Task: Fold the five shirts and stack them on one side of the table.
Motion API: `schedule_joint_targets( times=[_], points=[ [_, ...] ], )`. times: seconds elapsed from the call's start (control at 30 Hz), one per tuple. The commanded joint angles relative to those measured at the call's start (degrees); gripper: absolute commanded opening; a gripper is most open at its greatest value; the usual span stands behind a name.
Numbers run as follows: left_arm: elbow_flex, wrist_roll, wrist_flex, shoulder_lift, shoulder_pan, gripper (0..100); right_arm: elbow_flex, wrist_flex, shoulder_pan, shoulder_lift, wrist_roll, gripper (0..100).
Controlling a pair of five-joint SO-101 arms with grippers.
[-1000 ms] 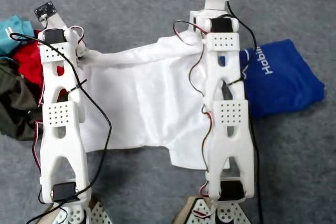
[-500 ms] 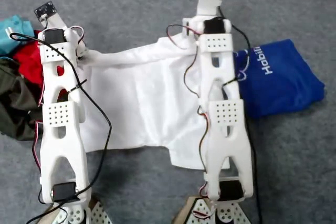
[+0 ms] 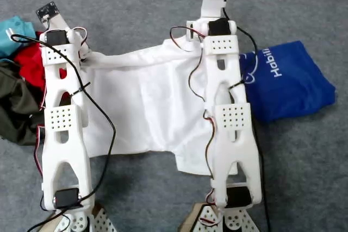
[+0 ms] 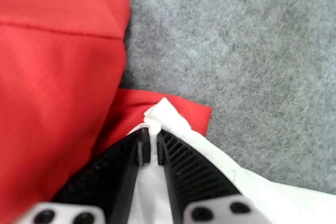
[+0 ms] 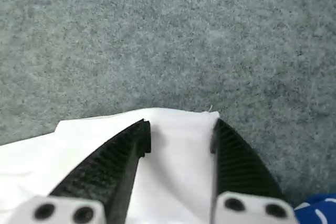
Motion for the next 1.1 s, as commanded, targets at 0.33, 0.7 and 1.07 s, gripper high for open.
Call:
schedule_joint_targets(
  times=[0.33, 0.7, 1.07],
  points=[
    [-2.0, -0.2, 1.0, -0.6, -1.3, 2, -3.9, 1.8, 1.2, -0.1, -0.6, 9.4],
    [-2.0, -0.2, 1.0, -0.6, -1.3, 2, -5.8, 0.3, 2.0, 0.1, -0.5, 0.6],
    [-2.0, -0.2, 1.0, -0.6, -1.3, 2, -6.7, -1.1, 3.2, -0.3, -0.5, 0.5]
  ],
)
